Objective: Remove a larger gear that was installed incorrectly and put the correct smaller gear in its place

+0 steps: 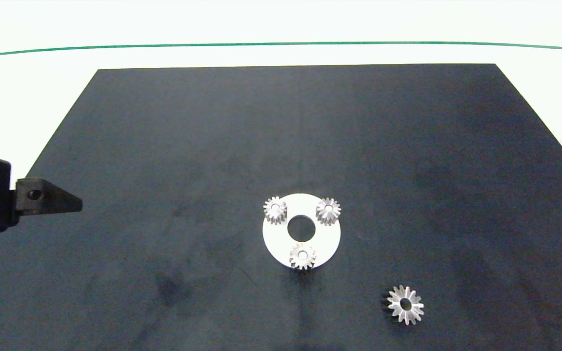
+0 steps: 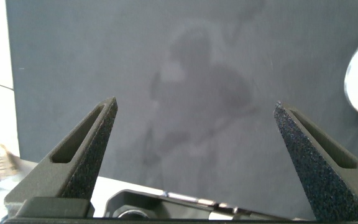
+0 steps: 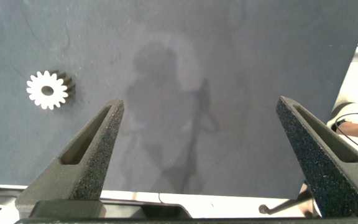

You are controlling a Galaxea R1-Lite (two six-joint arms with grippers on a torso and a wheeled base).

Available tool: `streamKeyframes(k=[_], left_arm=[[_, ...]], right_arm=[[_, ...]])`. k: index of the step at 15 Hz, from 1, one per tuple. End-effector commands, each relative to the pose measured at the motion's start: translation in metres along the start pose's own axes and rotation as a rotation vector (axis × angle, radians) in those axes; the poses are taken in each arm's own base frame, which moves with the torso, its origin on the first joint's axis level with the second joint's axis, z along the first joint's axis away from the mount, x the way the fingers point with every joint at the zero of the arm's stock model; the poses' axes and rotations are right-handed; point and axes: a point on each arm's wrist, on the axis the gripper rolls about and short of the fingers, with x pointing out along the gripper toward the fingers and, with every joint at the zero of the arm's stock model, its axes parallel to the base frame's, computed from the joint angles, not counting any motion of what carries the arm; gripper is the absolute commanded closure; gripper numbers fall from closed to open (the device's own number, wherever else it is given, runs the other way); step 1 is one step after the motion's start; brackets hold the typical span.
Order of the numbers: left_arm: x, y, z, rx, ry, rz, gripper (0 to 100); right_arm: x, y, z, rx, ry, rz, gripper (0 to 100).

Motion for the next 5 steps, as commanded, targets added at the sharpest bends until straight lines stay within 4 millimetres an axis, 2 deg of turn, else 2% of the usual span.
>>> streamKeyframes(k=[1, 5], left_arm=[[-0.0203, 0.0195, -0.0026, -0.033, -0.058, -0.022, 0], [-0.0214, 0.0194, -0.0025, -0.029, -0.059, -0.028, 0]], right_arm=[[0.0054, 0.0024, -0.002, -0.008, 0.015, -0.003, 0], [0.009, 0.0035, 0.0, -0.002, 0.002, -0.025, 0]])
